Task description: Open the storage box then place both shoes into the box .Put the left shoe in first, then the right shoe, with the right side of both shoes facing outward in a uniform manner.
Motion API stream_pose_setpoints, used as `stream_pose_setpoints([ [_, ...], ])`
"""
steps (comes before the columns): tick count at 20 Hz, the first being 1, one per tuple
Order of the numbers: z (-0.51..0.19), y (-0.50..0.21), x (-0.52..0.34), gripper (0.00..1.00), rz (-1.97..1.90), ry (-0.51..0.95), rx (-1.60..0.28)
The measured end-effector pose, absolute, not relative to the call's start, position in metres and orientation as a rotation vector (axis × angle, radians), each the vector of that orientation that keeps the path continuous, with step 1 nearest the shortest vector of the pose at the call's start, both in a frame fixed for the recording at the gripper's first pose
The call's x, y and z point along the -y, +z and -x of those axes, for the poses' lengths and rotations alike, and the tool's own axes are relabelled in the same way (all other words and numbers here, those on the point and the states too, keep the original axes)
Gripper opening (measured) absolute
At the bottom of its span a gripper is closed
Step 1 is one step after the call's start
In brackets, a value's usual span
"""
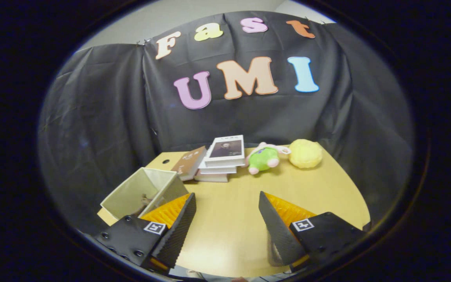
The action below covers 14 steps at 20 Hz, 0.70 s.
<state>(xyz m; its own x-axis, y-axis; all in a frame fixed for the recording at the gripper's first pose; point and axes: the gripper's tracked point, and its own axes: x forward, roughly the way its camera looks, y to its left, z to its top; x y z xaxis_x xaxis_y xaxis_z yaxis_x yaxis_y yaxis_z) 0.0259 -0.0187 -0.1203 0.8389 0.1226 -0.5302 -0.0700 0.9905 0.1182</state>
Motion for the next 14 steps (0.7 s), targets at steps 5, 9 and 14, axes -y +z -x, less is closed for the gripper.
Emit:
stream_pose_setpoints([
  [5, -0.015, -0.147, 0.076, 1.00, -0.064, 0.059, -0.604],
  [9, -0.007, -0.175, 0.112, 1.00, -0.030, 0.041, -0.656],
  [14, 0.007, -0.223, 0.138, 1.00, 0.031, 0.056, -0.751],
])
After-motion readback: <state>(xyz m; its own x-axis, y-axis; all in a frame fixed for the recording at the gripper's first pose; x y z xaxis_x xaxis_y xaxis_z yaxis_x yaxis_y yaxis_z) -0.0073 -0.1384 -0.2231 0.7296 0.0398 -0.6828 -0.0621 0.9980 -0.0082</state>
